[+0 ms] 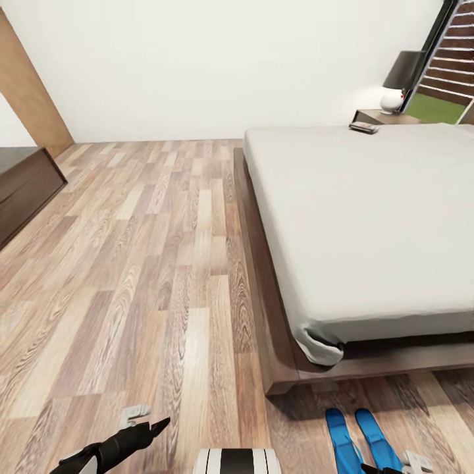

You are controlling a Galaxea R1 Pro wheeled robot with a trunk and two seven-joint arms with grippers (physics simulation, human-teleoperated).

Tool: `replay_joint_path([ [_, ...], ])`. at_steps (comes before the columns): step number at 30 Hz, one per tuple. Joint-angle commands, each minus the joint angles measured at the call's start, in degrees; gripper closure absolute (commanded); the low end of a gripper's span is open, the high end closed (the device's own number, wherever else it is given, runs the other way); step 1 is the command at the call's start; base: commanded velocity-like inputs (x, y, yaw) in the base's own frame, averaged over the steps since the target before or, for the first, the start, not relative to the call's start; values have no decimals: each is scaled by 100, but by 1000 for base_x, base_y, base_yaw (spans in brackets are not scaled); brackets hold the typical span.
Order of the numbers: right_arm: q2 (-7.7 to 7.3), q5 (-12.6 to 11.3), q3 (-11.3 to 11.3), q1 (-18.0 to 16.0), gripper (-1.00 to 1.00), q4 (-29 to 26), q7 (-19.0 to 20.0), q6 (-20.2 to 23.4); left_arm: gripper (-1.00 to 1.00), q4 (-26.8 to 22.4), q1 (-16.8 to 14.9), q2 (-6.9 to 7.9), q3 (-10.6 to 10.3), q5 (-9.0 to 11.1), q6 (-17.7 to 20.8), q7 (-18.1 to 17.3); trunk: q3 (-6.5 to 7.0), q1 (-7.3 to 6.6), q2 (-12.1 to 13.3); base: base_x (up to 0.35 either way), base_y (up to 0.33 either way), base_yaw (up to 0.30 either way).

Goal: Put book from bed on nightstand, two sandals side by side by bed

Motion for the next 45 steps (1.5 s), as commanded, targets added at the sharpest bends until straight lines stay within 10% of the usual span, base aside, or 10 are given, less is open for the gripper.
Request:
replay_joint_path([
  [1,0,59,-49,-1,-100,-1,19,10,-100,5,0,0,3,17,10,-22,19,-3,0,0,0,0],
  [45,4,76,-49,-1,-100,5,-6,6,-100,5,1,-1,3,17,10,-22,994,-117,59,0,0,0],
])
